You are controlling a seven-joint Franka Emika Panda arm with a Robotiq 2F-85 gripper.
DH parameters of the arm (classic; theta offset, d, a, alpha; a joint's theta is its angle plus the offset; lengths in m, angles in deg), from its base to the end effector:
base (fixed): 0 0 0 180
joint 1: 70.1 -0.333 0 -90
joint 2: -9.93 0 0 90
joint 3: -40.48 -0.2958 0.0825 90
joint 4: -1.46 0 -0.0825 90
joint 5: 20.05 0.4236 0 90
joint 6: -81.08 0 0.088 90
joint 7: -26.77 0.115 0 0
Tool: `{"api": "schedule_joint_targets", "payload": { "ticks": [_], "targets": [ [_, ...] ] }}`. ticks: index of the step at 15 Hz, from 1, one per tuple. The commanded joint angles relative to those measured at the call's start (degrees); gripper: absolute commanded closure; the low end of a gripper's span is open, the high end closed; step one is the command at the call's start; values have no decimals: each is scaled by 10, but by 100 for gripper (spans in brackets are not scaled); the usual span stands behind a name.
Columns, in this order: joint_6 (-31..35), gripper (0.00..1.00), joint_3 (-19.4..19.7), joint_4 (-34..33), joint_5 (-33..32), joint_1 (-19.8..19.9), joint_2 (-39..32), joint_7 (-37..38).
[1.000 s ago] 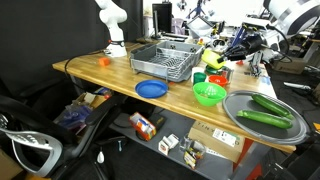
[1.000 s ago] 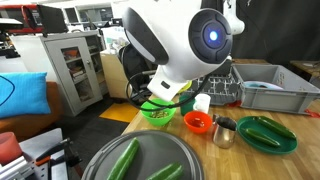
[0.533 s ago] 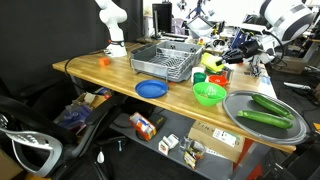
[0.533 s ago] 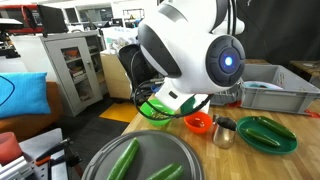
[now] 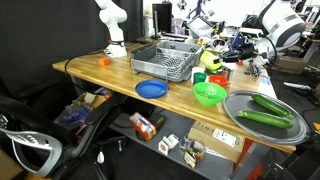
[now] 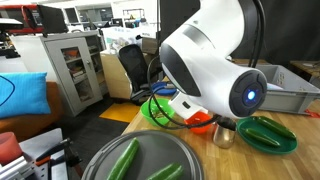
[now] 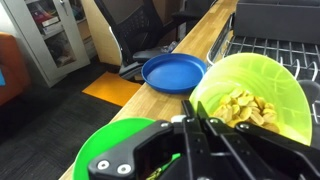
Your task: Pour the contents from yellow bowl into the orange bowl
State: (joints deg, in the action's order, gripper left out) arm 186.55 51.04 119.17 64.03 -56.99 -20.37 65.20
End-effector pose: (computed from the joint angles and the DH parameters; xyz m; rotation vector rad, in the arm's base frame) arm 0.5532 -0.1529 0.1255 -1.0107 1.7596 0.7778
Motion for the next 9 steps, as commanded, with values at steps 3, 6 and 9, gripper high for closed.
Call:
{"api": "schedule_joint_targets", "payload": {
  "ticks": [3, 6, 9],
  "targets": [
    [-23, 99, 1, -37, 19, 10, -50, 11],
    [-32, 99, 0, -47, 24, 17, -67, 13],
    [-55, 99, -3, -51, 39, 26, -76, 15]
  ]
}}
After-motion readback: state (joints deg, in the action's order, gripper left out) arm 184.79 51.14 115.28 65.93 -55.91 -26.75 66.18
